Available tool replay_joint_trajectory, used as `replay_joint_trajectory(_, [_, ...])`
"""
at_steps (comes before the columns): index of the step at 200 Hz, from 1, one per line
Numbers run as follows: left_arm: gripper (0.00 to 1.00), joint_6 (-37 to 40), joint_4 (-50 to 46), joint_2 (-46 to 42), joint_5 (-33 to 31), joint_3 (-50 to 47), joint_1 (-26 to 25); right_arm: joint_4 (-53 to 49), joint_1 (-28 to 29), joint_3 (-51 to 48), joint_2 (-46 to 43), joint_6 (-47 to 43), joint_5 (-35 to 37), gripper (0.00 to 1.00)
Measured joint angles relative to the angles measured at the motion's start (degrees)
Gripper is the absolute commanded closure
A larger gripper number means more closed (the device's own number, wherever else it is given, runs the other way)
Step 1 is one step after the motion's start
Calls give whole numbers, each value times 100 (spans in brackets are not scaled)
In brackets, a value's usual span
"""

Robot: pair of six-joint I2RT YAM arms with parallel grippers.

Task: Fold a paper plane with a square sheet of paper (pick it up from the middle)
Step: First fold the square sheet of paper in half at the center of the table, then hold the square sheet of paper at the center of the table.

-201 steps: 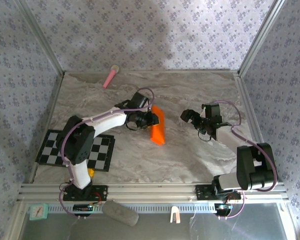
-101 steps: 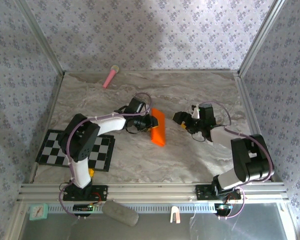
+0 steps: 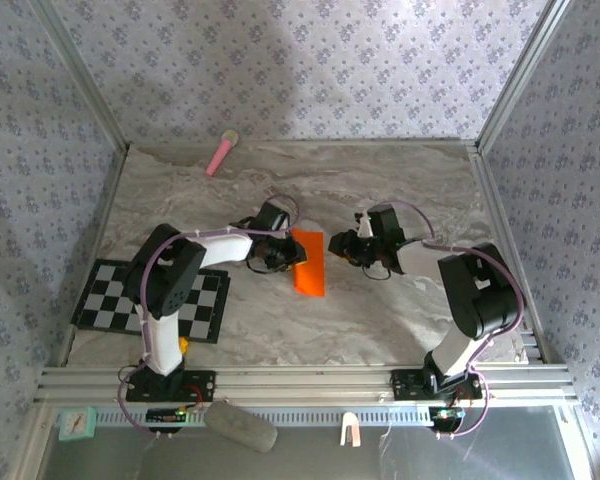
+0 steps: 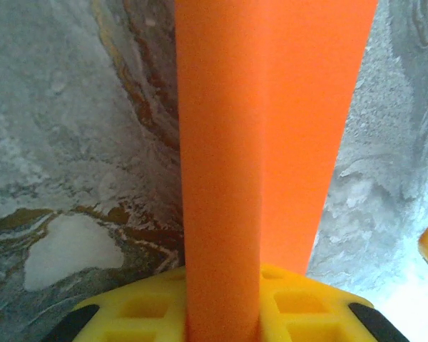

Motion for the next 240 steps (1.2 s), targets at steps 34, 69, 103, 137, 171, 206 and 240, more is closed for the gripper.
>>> replay_joint_trajectory(34, [77,2,-118,37,-7,68,0,-393,256,389,251,-160,190,77])
replay_joint_trajectory(69, [77,0,-146,48,-7,83,0,-767,442,728,540,-315,302,81])
replay_joint_trajectory(103, [77,0,-208,59,-7,120,0,-999,535,957,835,-404,343,82])
replay_joint_trajectory(137, [76,2,-234,59,-9,142,0,-1287,575,1078,1014,-522,450,82])
replay_joint_trajectory(171, [72,9,-284,59,-9,184,-2,-1572,601,1252,1069,-610,573,83])
replay_joint_trajectory(206, [65,74,-433,59,-28,271,-7,-1792,619,1386,1130,-761,654,83])
replay_joint_trajectory(240, [62,197,-629,57,-142,361,-39,-1858,619,1440,1154,-787,658,83])
